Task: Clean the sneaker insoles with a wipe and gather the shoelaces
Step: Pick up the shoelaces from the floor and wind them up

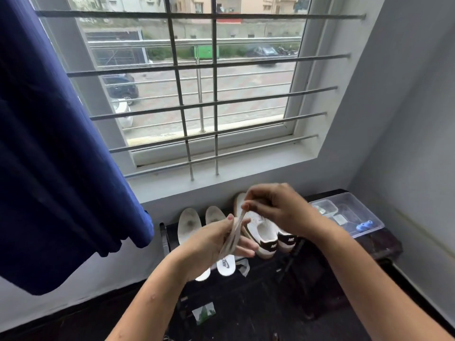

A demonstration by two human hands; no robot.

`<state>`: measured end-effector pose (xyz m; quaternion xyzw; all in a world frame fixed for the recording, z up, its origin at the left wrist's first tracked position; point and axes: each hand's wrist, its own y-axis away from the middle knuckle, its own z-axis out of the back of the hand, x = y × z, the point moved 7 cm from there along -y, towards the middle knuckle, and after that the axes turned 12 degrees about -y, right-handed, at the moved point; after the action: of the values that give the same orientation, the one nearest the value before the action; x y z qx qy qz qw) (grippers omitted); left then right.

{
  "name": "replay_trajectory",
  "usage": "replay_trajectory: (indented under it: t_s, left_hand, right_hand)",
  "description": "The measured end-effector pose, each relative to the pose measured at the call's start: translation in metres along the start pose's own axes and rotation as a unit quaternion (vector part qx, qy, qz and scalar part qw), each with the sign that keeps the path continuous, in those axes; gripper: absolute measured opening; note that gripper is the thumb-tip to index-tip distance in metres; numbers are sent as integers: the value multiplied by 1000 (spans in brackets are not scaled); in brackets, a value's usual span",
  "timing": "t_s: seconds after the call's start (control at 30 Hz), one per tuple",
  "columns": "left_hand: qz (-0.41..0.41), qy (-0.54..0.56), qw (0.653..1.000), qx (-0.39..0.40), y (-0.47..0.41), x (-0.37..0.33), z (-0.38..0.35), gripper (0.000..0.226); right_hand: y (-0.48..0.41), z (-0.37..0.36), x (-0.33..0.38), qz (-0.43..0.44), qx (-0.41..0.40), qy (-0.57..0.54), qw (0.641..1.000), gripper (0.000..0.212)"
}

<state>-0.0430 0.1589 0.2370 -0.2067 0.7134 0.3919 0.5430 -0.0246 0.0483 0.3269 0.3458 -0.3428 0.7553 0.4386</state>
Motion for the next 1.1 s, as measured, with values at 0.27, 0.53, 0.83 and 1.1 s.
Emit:
replay_trajectory:
  t_s: [0.27, 0.53, 0.83, 1.1]
  left_hand:
    - [-95, 214, 967, 103, 15, -36, -16, 57]
    - [-154, 295, 939, -89, 8, -31, 27, 51]
    - [-33, 111, 987, -108, 3, -6, 6, 58]
    - [0, -30, 998, 58, 1, 10, -22, 95]
  right_hand:
    - [0, -18, -55, -88, -70, -240, 964, 15]
    - [36, -68, -48, -90, 32, -33, 995, 18]
    - [32, -39, 27, 121, 28, 212, 969, 8]
    - [15, -37, -21, -15, 59, -10, 998, 3]
